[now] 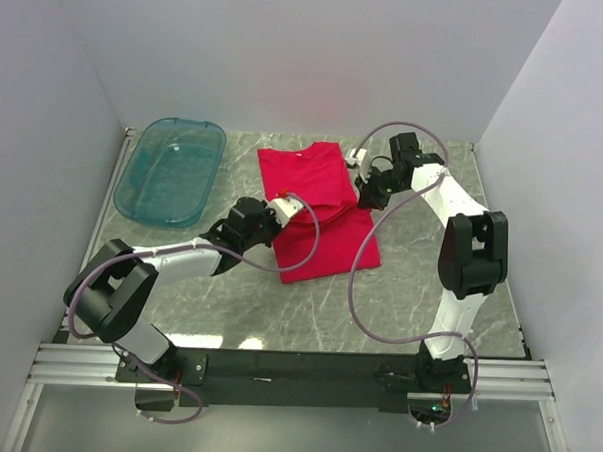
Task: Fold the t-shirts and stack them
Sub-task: Fold the tshirt
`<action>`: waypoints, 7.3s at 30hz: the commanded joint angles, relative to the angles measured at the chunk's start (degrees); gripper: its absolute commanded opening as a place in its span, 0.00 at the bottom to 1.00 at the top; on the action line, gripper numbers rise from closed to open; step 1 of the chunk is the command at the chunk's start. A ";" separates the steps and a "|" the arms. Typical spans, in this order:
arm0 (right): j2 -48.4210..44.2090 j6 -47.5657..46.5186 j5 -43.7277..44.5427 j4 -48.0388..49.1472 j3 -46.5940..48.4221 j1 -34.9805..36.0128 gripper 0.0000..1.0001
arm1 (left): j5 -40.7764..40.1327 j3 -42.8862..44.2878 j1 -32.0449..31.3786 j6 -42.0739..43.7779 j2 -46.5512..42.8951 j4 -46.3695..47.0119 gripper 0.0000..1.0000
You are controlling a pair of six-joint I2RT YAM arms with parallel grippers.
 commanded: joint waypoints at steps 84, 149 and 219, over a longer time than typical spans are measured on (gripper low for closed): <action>-14.25 -30.90 10.29 11.12 -30.44 4.63 0.61 | 1.25 -7.28 -13.06 23.23 -0.25 -3.92 0.65; -15.52 -25.21 4.68 -18.67 -14.65 -0.47 0.00 | 12.23 -5.62 -10.64 13.03 -14.85 -14.38 0.00; 13.27 31.67 -16.84 -3.48 12.29 2.87 0.18 | 21.70 18.04 10.41 -45.12 6.51 -9.14 0.78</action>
